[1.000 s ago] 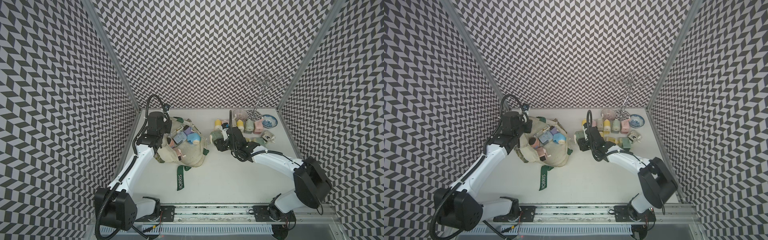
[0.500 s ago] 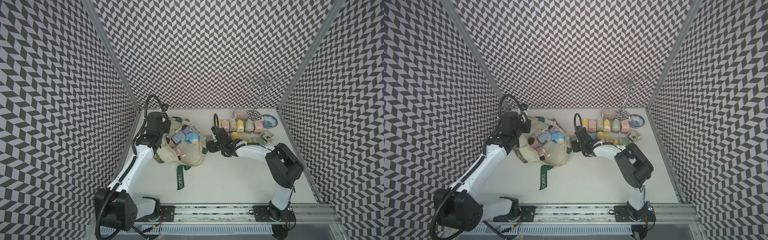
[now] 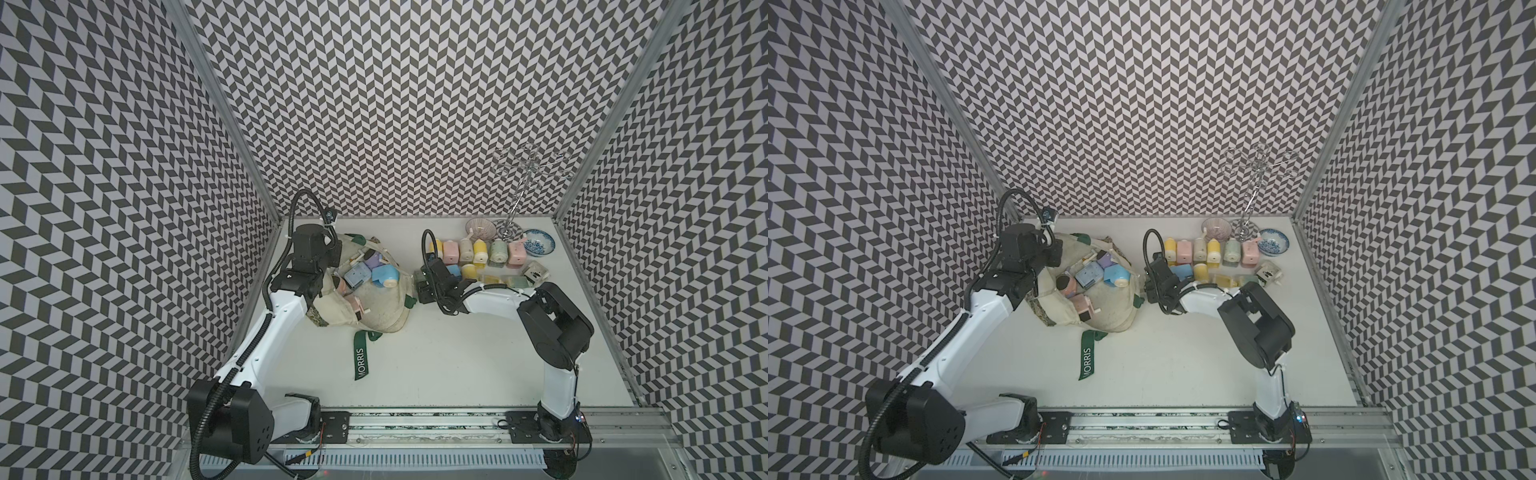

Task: Take out the pencil sharpeners from the tote bags
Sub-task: Place the pencil sharpener at the center of the board.

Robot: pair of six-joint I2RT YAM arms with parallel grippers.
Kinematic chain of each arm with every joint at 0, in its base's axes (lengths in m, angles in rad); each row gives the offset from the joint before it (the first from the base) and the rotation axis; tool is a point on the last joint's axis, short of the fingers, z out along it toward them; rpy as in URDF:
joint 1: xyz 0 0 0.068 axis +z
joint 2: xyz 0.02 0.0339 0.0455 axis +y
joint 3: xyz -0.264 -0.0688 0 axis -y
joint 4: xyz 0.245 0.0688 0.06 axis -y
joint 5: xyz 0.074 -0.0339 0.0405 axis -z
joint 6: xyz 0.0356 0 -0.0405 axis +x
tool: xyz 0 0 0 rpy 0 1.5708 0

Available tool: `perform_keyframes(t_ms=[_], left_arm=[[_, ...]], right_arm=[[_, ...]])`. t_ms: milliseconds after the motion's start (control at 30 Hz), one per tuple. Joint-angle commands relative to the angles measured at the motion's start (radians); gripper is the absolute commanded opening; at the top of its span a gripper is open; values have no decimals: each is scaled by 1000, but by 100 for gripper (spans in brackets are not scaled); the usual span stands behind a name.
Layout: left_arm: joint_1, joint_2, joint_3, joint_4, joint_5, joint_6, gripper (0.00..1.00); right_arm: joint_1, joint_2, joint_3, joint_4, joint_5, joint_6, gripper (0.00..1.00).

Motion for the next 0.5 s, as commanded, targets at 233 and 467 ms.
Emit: perform_keyframes(t_ms=[233,467], left_arm=[[-16,-33,21,64,27,2,0],[-22,-31,25,57,33,7,0]], right_arm=[[12,-109,10,-10,-35,13,80],[2,-371,-58,-61,-34,-53,90]])
